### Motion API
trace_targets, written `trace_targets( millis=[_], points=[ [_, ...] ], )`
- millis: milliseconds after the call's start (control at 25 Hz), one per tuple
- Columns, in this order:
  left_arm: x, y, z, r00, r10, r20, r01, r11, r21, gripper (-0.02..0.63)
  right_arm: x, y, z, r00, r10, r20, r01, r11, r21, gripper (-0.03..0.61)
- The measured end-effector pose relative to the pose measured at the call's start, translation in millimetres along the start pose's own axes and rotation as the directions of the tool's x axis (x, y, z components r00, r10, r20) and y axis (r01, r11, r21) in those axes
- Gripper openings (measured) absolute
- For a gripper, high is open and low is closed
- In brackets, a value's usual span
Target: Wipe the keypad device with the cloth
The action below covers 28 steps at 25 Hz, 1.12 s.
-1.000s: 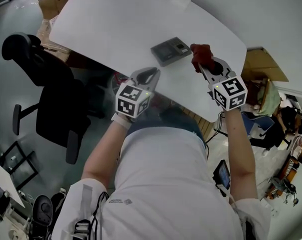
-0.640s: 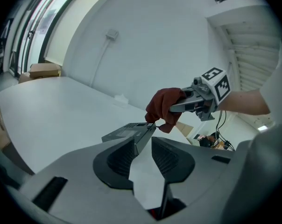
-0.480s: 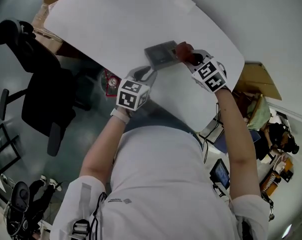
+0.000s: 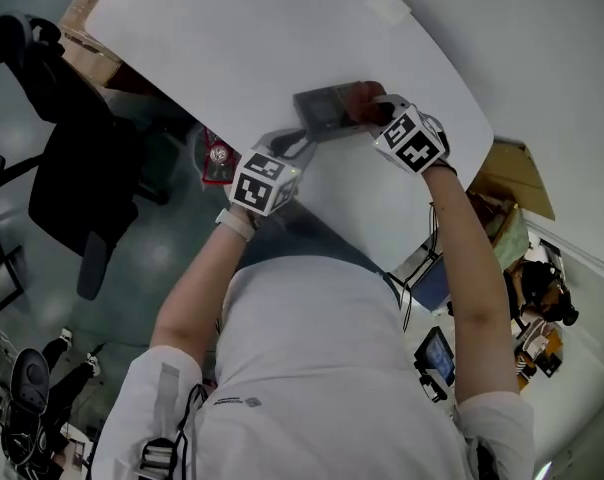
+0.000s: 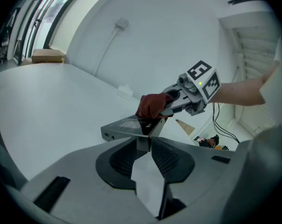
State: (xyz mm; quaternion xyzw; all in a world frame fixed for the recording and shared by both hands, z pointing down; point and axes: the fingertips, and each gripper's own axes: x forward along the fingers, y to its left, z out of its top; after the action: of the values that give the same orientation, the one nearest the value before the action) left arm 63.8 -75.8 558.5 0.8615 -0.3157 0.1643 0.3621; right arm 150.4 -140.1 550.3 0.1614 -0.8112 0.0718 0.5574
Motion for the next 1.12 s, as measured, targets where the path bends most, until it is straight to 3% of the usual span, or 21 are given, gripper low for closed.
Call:
trace_targets(
  millis=[280, 600, 840, 1120],
  points=[
    [3, 0, 4, 0.999, -0.047, 0.007, 0.047, 0.999, 0.017, 0.103, 18, 11, 26, 0.996, 0.059, 0.066, -0.063, 0.996, 0.058, 0.041],
    [4, -2, 2, 0.999, -0.049, 0.013, 0.049, 0.999, 0.017, 0.103, 24, 58, 67, 0.979, 0.163, 0.120, -0.159, 0.986, -0.040, 0.041],
    [4, -1, 1, 0.999, -0.042, 0.022, 0.042, 0.999, 0.000, 0.103, 5, 58, 50, 0.981, 0.184, 0.062, -0.177, 0.979, -0.101, 0.041],
    [4, 10, 6, 0.999, -0.015, 0.032, 0.015, 1.000, -0.011, 0.109, -10, 21, 6, 0.993, 0.116, 0.008, -0.116, 0.993, -0.005, 0.041]
  ],
)
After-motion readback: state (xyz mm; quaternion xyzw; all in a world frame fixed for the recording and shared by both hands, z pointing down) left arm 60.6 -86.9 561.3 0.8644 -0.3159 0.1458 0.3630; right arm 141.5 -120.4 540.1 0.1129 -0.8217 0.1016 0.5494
